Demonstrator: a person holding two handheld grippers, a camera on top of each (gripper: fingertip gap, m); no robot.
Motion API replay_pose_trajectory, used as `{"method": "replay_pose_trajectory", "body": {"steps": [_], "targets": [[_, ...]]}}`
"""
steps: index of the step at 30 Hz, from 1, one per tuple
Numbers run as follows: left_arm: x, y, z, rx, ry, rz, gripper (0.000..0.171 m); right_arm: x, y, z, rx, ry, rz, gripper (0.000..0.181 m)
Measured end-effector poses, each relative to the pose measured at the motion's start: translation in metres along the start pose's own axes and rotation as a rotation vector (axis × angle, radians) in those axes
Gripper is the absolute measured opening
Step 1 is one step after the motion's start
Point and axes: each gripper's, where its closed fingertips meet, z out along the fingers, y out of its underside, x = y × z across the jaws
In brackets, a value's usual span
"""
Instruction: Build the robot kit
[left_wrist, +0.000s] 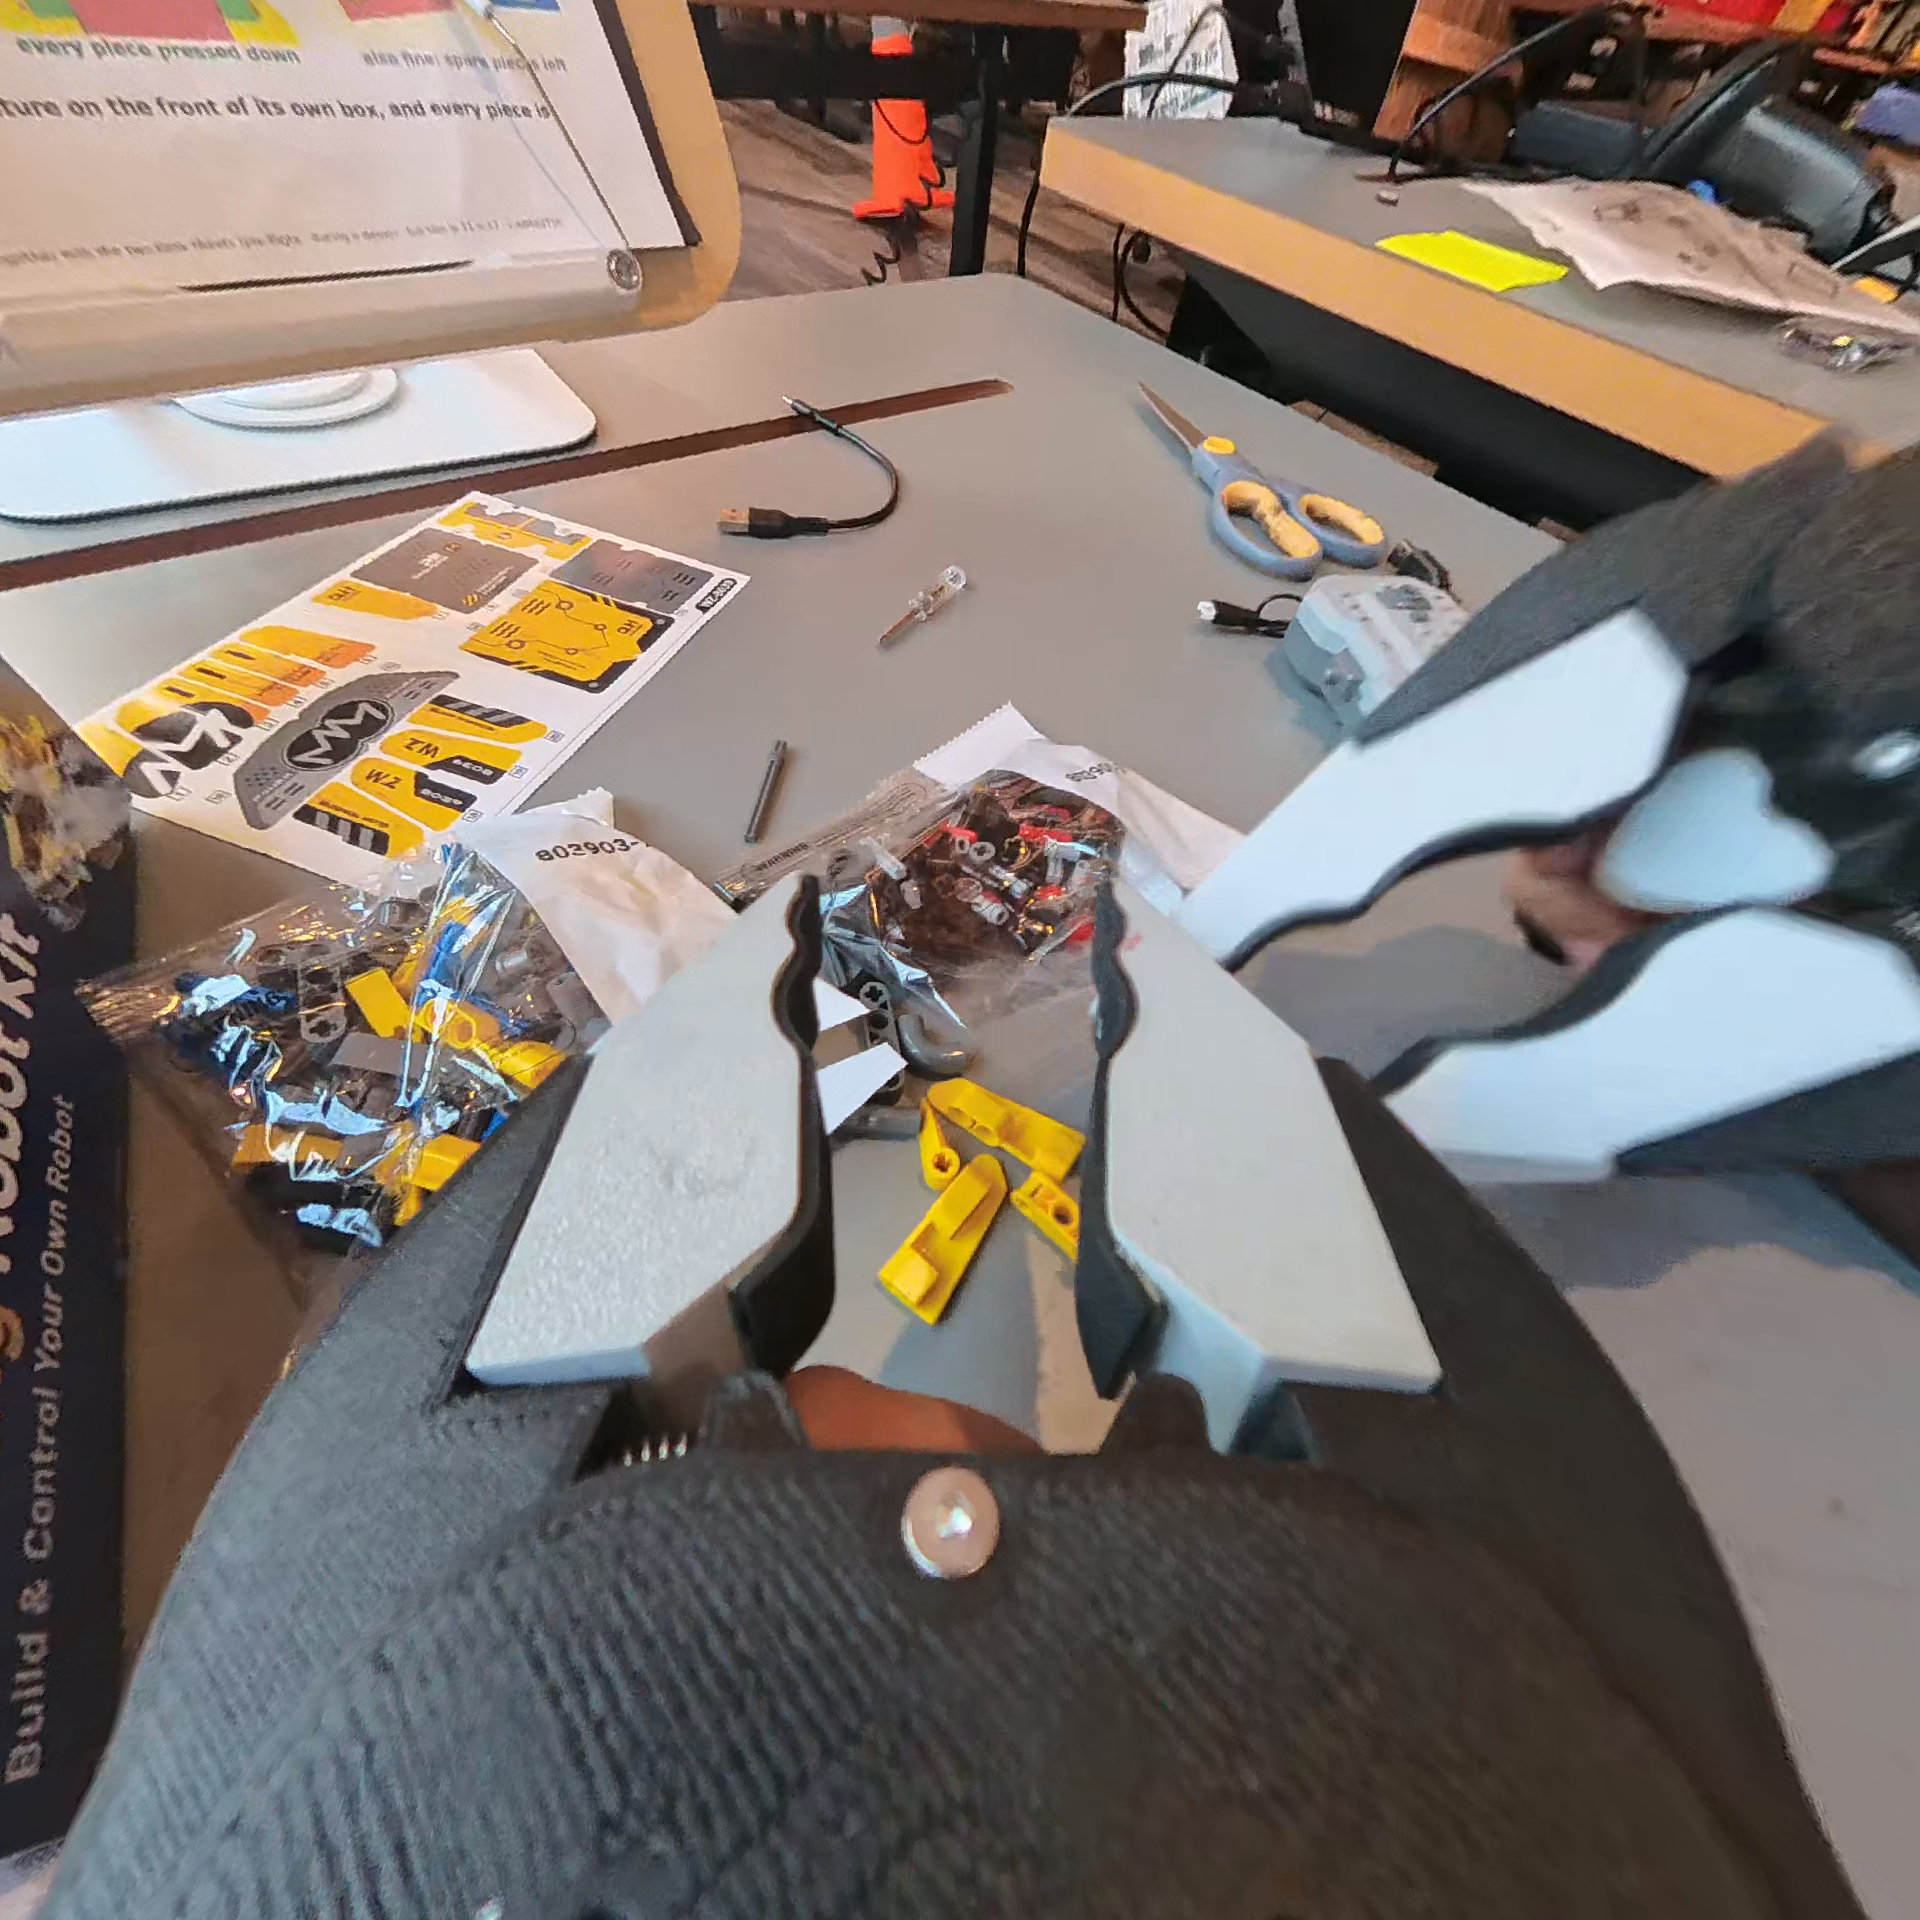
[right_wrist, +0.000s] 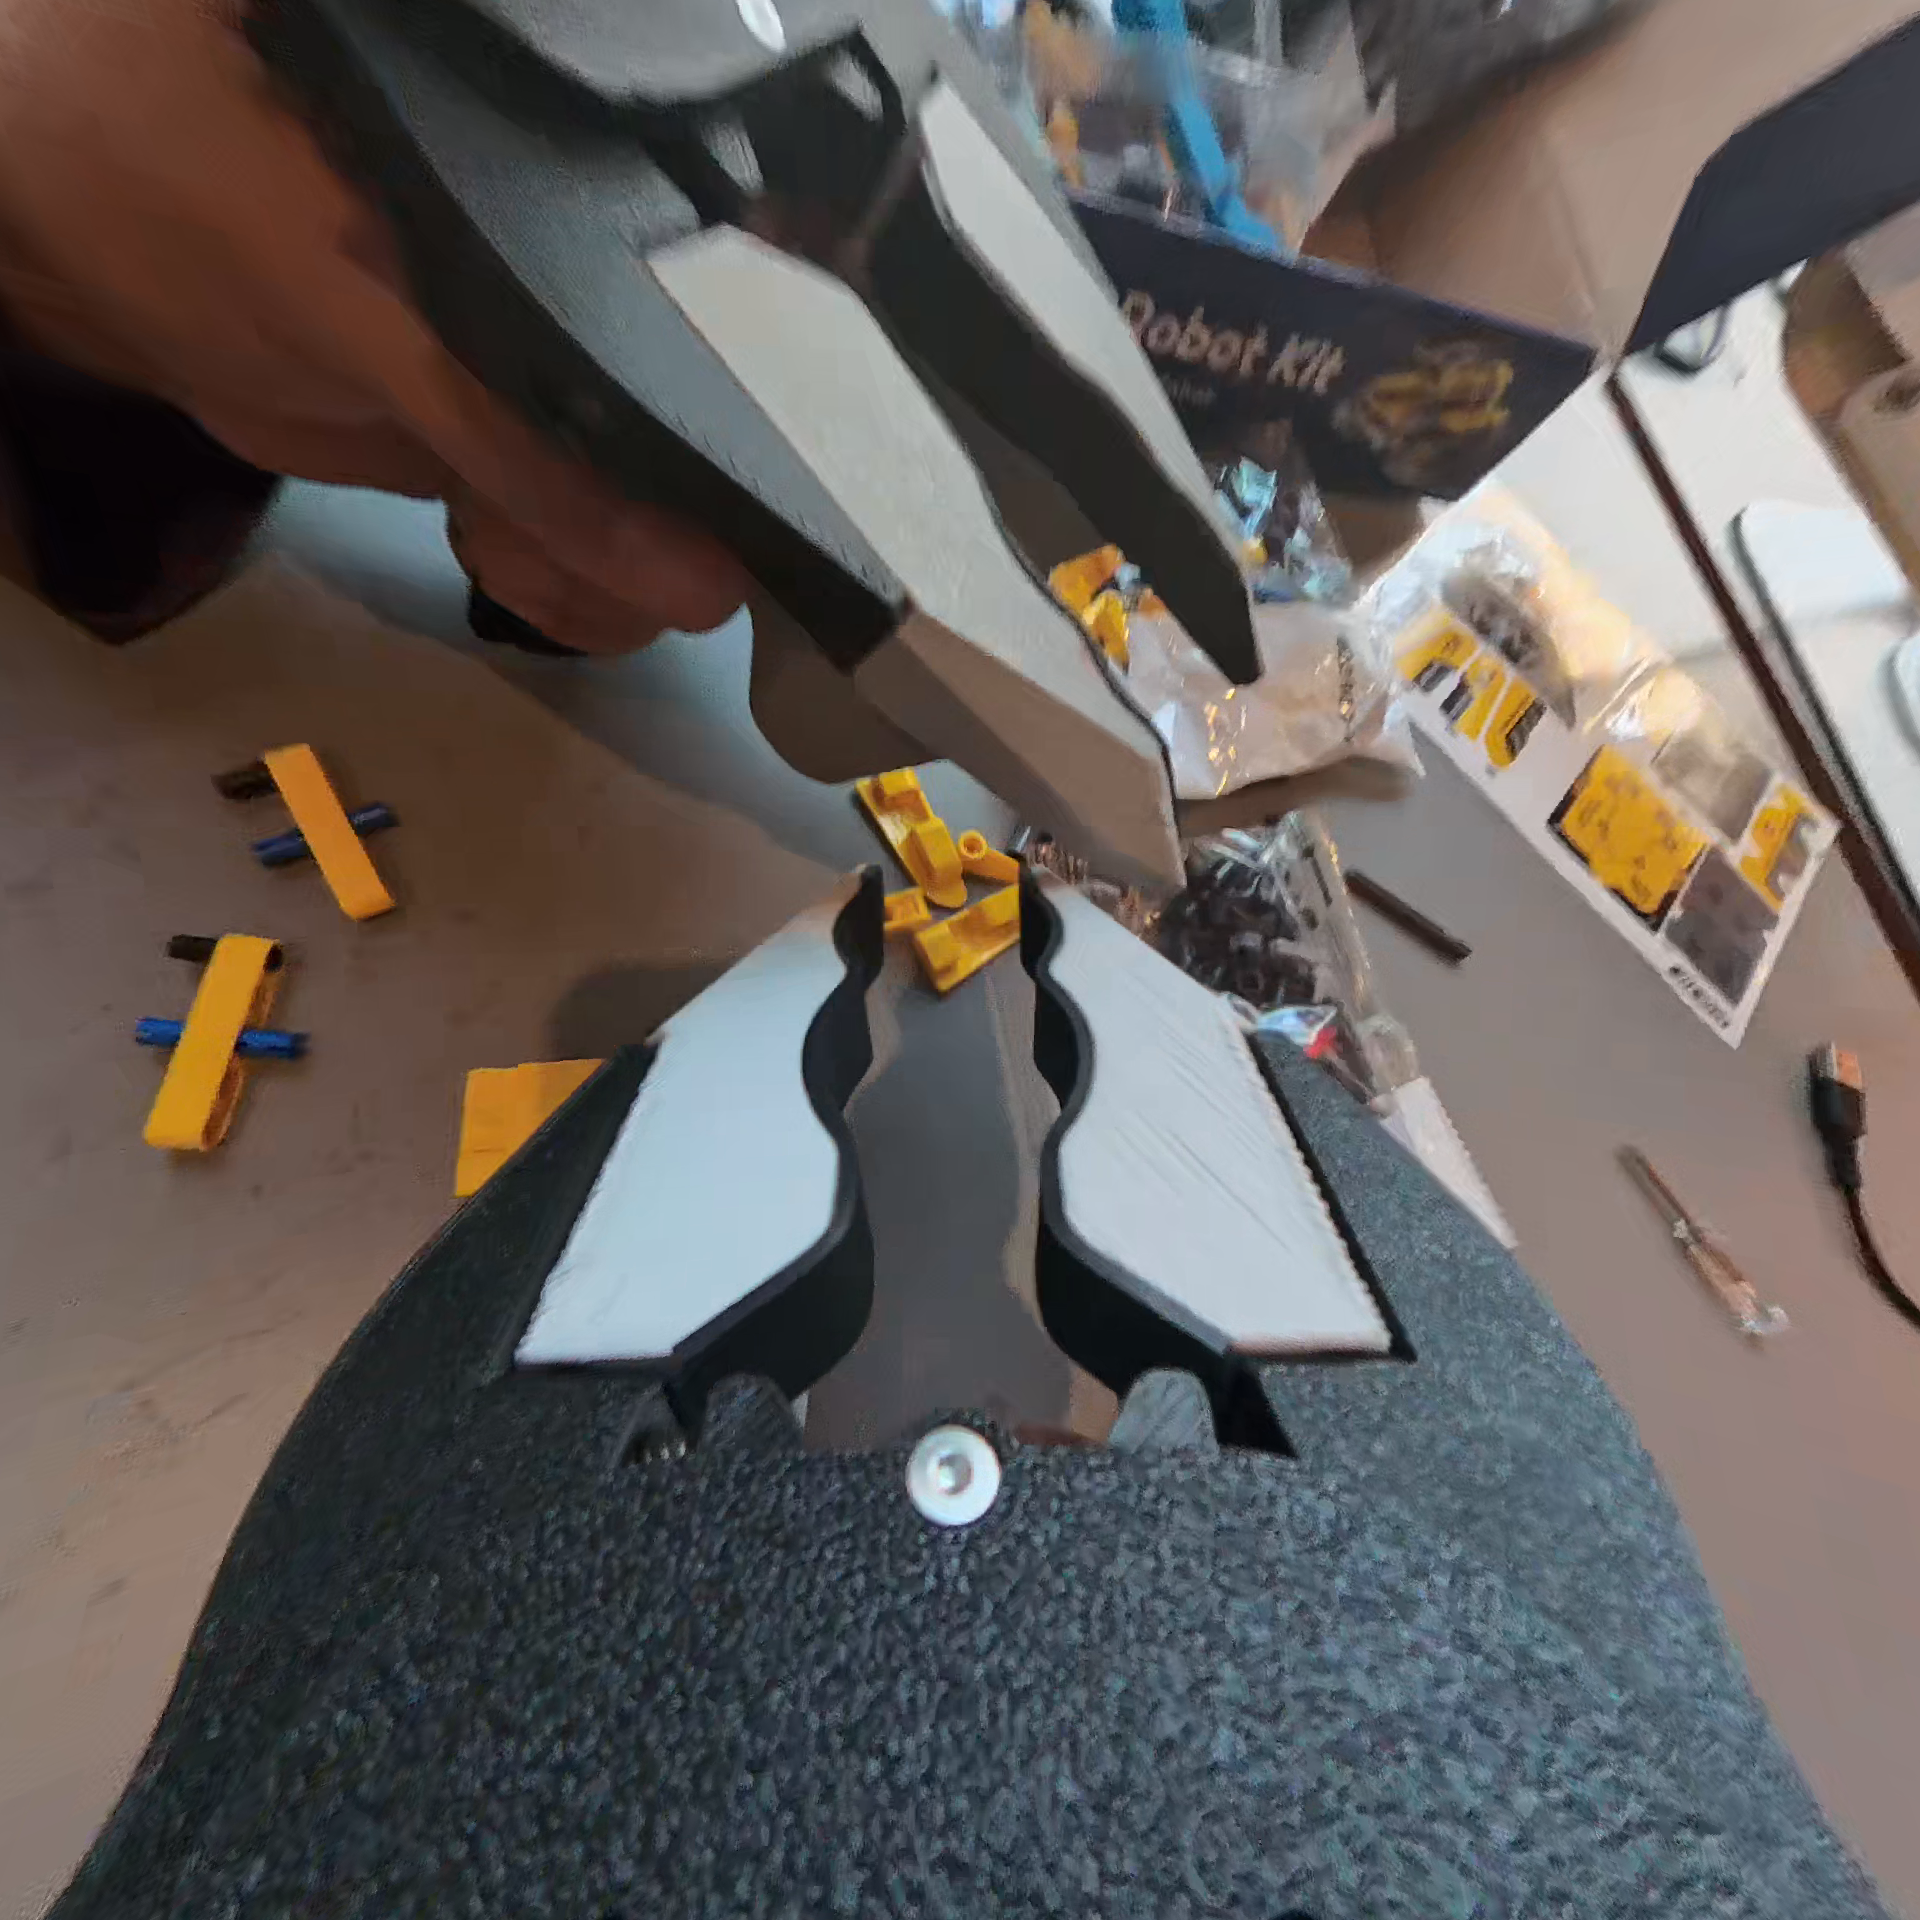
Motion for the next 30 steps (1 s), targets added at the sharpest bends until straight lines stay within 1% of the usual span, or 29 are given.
{"method": "replay_pose_trajectory", "body": {"steps": [1,2,3,4,7,10,12,13,15,17,19,21,24,26,28,29,30], "targets": [[-0.002,0.0,0.0,0.004,-0.025,0.014,0.042,0.007,-0.008,-0.007,0.042,0.046,-0.006,0.022],[-0.004,0.0,0.0,0.005,-0.043,0.038,0.04,0.022,-0.013,-0.014,0.072,0.134,0.002,0.011],[-0.003,0.002,0.0,-0.007,-0.047,0.069,0.044,0.041,-0.013,-0.022,0.082,0.25,0.019,0.017],[-0.003,0.004,0.0,-0.022,-0.056,0.093,0.048,0.052,-0.007,-0.027,0.061,0.304,0.019,0.026],[-0.002,0.004,0.001,-0.016,-0.065,0.127,0.047,0.063,0.015,-0.029,-0.022,0.335,0.054,0.028],[0.003,0.015,0.005,-0.072,-0.061,0.187,0.05,0.068,0.039,-0.025,-0.141,0.349,0.052,0.033],[0.013,0.024,0.01,-0.124,-0.034,0.238,0.052,0.067,0.046,-0.023,-0.18,0.35,0.045,0.038],[0.014,0.026,0.011,-0.134,-0.045,0.269,0.052,0.067,0.047,-0.021,-0.189,0.352,0.045,0.039],[0.017,0.025,0.015,-0.137,-0.064,0.323,0.052,0.068,0.053,-0.017,-0.226,0.367,0.034,0.041],[0.021,0.026,0.02,-0.165,-0.064,0.384,0.053,0.067,0.058,-0.013,-0.263,0.372,-0.007,0.055],[0.025,0.022,0.024,-0.171,-0.074,0.448,0.054,0.066,0.058,-0.011,-0.276,0.382,-0.033,0.058],[0.025,0.016,0.026,-0.166,-0.083,0.509,0.054,0.067,0.056,-0.014,-0.266,0.39,-0.042,0.055],[0.024,0.013,0.031,-0.183,-0.074,0.542,0.054,0.077,0.057,-0.021,-0.26,0.436,0.003,0.049],[0.025,0.015,0.033,-0.182,-0.06,0.527,0.055,0.081,0.068,-0.019,-0.307,0.454,0.017,0.037],[0.027,0.019,0.031,-0.181,-0.054,0.515,0.055,0.085,0.077,-0.016,-0.348,0.475,0.007,0.014],[0.027,0.019,0.028,-0.182,-0.059,0.532,0.056,0.085,0.077,-0.015,-0.347,0.485,0.004,0.006],[0.026,0.016,0.025,-0.154,-0.074,0.553,0.055,0.085,0.076,-0.013,-0.34,0.486,0.006,0.001]]}}
